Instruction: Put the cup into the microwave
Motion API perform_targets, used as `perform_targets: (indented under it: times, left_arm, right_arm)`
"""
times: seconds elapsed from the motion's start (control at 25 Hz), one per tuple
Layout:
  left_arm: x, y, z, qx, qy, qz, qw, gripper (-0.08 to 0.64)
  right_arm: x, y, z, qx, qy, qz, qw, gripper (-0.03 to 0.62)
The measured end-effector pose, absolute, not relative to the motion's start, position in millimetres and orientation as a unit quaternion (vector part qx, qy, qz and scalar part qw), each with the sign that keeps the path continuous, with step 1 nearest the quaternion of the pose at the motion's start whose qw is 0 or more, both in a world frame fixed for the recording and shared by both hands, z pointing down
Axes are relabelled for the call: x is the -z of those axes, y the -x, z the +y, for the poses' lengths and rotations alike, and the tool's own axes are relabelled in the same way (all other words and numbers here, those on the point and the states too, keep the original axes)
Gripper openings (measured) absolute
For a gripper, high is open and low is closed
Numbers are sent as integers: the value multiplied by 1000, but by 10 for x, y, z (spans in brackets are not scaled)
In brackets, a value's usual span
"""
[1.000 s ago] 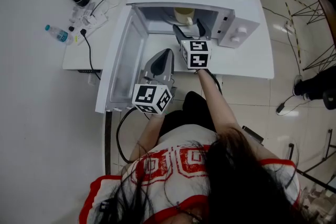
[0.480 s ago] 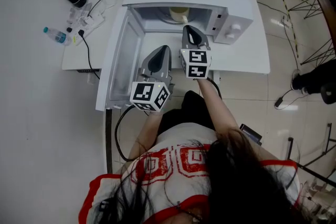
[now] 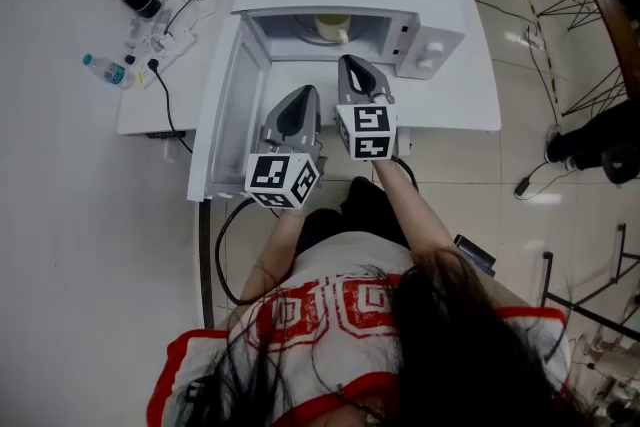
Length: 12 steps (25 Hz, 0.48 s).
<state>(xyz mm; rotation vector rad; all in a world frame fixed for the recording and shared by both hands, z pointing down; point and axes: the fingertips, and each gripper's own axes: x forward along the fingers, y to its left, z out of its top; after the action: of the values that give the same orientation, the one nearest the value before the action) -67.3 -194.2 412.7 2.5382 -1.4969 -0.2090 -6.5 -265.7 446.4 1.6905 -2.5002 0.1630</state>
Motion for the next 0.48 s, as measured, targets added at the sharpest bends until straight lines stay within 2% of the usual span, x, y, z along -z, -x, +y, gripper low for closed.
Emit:
perform_targets:
  times: [0.48]
  left_arm:
    - [-3608,594,-1779,78,-866,-489,74,-2]
  right_arm:
    - [-4053,116,-2153,-49,-555,-828,66,2]
